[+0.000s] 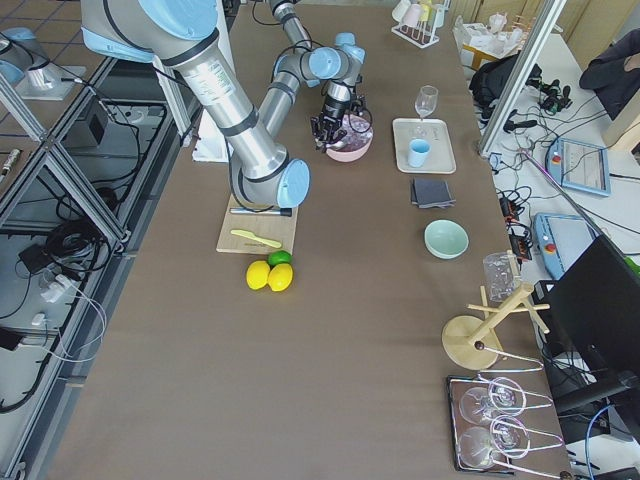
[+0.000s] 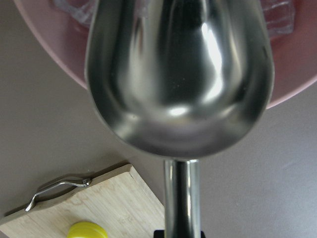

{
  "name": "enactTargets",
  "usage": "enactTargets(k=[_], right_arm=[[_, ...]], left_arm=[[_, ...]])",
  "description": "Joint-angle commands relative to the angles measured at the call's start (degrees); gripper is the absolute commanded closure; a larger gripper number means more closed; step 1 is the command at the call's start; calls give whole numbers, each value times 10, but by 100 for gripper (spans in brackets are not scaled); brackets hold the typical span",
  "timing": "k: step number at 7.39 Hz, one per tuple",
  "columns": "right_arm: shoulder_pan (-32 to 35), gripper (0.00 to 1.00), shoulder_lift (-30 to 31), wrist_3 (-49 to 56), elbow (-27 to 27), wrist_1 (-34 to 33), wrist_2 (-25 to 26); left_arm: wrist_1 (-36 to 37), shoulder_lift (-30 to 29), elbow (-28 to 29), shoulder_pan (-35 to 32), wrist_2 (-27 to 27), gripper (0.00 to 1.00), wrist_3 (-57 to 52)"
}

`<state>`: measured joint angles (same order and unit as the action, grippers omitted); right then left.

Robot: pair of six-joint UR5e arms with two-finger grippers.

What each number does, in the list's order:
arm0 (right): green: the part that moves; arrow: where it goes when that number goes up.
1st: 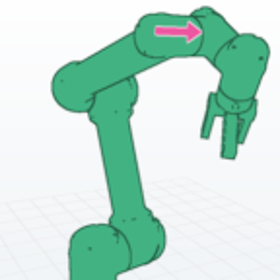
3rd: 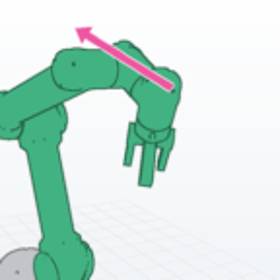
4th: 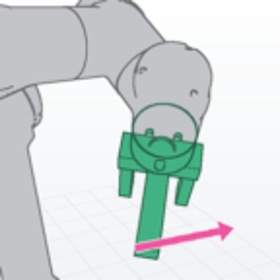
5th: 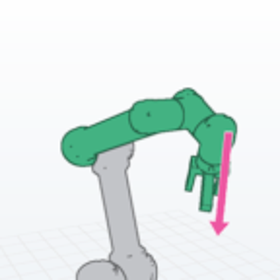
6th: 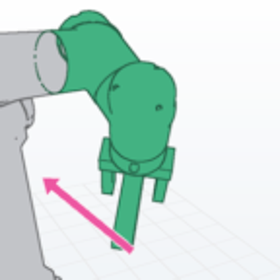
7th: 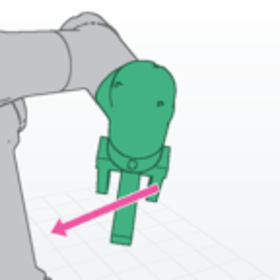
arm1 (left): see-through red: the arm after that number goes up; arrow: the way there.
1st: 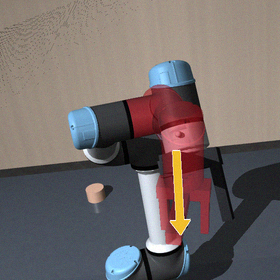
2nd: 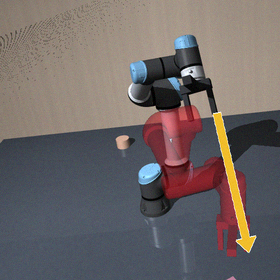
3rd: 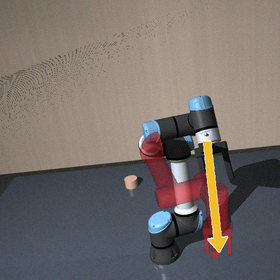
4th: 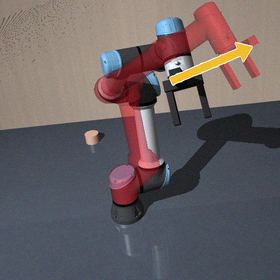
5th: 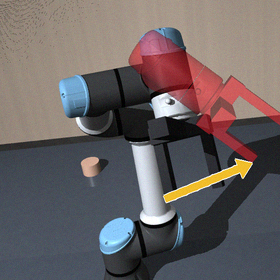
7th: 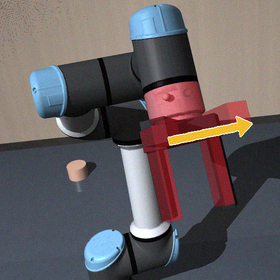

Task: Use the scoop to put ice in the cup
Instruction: 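Lower the scoop into the ice cubes in the pink bowl with the right gripper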

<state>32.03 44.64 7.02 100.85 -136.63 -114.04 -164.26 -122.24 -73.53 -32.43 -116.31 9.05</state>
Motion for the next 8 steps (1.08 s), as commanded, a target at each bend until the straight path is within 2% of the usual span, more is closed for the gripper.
enactTargets(k=[1,6,8], right_arm=[[-3,100,33,2,30,59,22],[-3,100,70,23,12,173,19],[-4,100,96,38,6,239,18]], left_arm=[[1,0,0,-1,-1,1,0],[0,1,0,-2,-1,1,0],[0,1,0,-4,-1,1,0]])
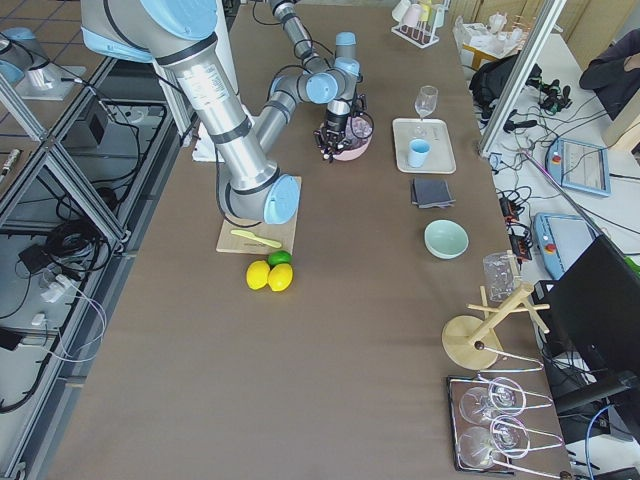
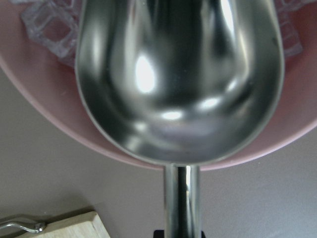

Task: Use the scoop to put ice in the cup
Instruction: 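Drag the scoop through the ice and lift it full with the right gripper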

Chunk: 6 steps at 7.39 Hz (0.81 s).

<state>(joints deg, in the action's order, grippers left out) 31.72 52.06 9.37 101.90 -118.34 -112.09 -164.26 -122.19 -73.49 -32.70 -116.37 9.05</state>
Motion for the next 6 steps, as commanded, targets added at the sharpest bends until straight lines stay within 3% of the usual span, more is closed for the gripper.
enactTargets(k=[1,6], right_arm=[[-1,100,30,30,-5,78,-1],[0,100,62,46,2,180,-12]], left_arm=[[0,0,0,-1,1,1,0],[0,0,0,-2,1,1,0]])
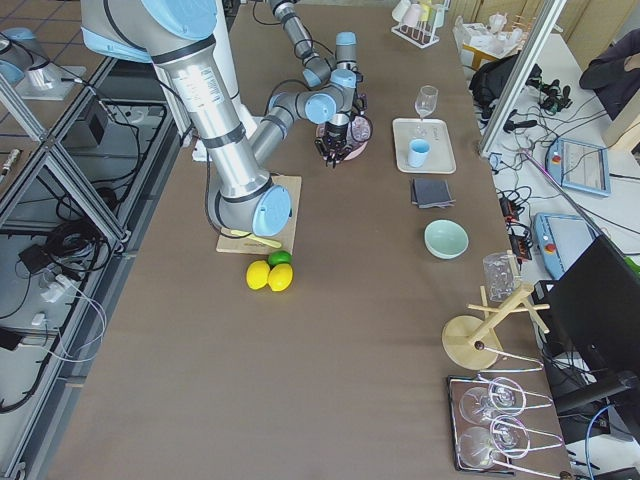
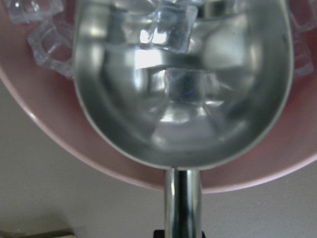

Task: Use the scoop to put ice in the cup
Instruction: 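Drag the scoop through the ice and lift it full with the right gripper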

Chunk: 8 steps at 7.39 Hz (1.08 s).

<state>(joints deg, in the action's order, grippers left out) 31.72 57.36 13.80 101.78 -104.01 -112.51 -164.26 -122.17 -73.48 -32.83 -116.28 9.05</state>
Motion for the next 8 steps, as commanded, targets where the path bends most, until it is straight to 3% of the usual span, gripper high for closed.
enactTargets(k=[1,8], right_arm=[[0,100,18,2,12,56,-23],[1,100,61,1,45,139,-84]], left_arm=[[1,0,0,-1,0,1,0],[0,0,0,-6,-5,1,1]])
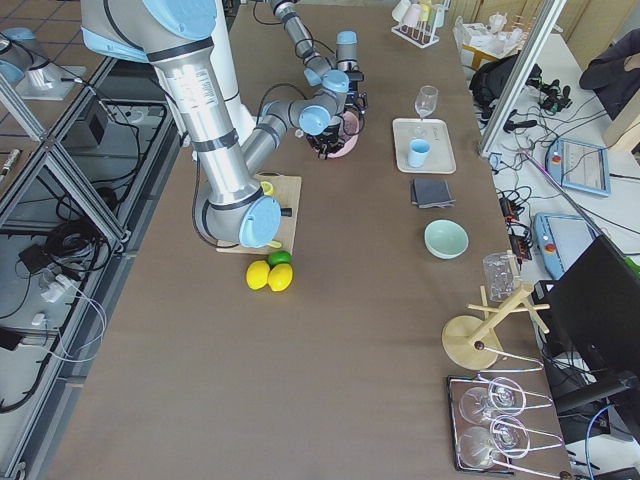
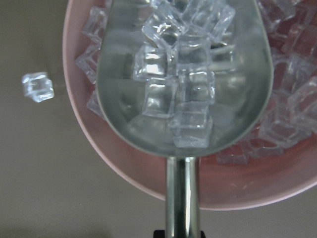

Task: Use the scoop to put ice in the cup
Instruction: 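Drag the scoop through the ice and lift it full with the right gripper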

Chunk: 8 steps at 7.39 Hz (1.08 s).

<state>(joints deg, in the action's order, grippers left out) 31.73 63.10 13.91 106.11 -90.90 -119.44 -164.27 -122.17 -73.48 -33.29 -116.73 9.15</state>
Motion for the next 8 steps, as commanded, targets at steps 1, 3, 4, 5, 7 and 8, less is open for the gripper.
enactTargets(k=[1,3,4,5,7,8], right_arm=[[1,100,4,0,1,8,-15],[3,100,6,0,5,8,-32],[3,100,7,0,10,5,-43],[17,100,6,-1,12,3,-60],[27,100,6,-1,13,3,-69],[35,100,6,-1,13,2,-77]], left_arm=[[0,0,0,-1,-1,1,0],[0,0,0,-1,0,1,0],[0,0,0,-1,1,1,0],[0,0,0,-1,1,1,0],[0,0,0,-1,1,1,1],[1,0,0,-1,1,1,1]])
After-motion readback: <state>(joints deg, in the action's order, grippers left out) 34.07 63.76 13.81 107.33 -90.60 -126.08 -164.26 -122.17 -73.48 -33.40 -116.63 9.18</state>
